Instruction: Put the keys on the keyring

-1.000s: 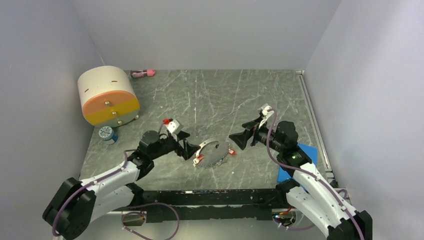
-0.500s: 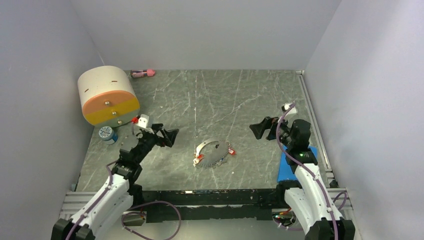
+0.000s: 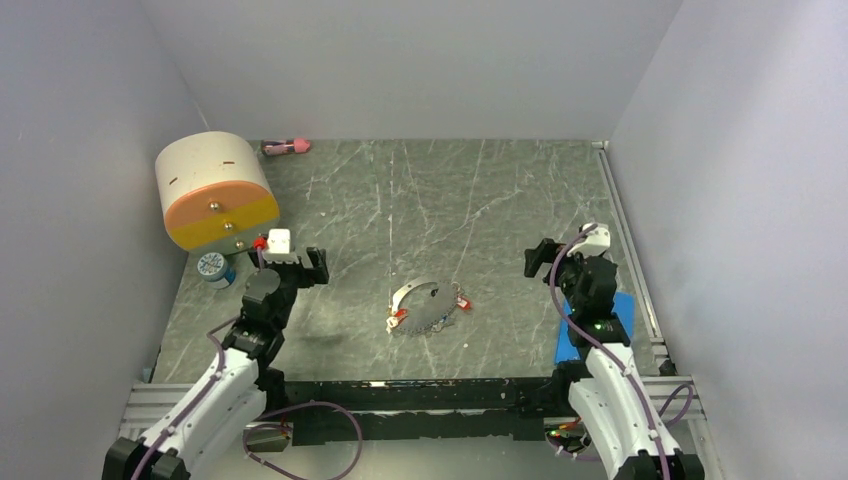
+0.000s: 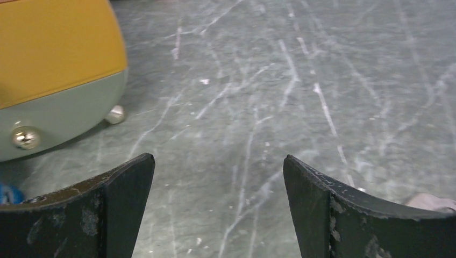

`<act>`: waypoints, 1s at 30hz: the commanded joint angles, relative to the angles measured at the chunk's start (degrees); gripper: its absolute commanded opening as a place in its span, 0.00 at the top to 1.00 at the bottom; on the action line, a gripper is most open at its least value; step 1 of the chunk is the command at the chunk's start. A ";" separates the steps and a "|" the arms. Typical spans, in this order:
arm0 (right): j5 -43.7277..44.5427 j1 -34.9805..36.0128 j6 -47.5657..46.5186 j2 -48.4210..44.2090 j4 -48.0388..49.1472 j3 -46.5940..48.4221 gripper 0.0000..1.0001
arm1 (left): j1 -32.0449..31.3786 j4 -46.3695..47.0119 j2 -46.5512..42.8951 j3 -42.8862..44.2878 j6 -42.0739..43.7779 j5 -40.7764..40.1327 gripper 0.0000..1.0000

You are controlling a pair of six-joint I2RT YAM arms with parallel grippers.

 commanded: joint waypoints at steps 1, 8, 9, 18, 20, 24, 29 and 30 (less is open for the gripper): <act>8.64 -0.16 -2.49 -2.31 14.08 -5.40 0.01 | 0.26 7.93 5.24 0.18 4.33 -8.67 0.06; 9.51 -0.20 -6.62 -2.44 33.11 -16.00 0.01 | 4.31 22.77 19.94 -1.46 7.22 -8.18 0.05; 10.47 -0.20 -6.53 -1.58 34.85 -16.65 0.01 | 6.32 24.25 22.57 -1.45 6.37 -5.81 0.05; 19.42 -0.20 -7.06 8.69 51.48 -21.16 0.01 | 19.83 29.93 40.68 5.15 4.01 8.23 0.05; 20.30 -0.20 -6.95 12.32 56.73 -22.24 0.01 | 20.39 33.13 42.31 5.29 4.43 6.94 0.05; 20.41 -0.20 -6.51 19.75 61.73 -20.88 0.01 | 21.08 41.00 46.97 4.26 8.06 8.63 0.04; 20.71 -0.18 -6.92 26.84 68.62 -19.39 0.01 | 22.65 41.14 56.68 8.09 7.79 11.79 0.04; 20.50 -0.18 -7.28 27.42 68.34 -19.07 0.01 | 22.60 36.40 55.53 9.89 7.56 11.41 0.04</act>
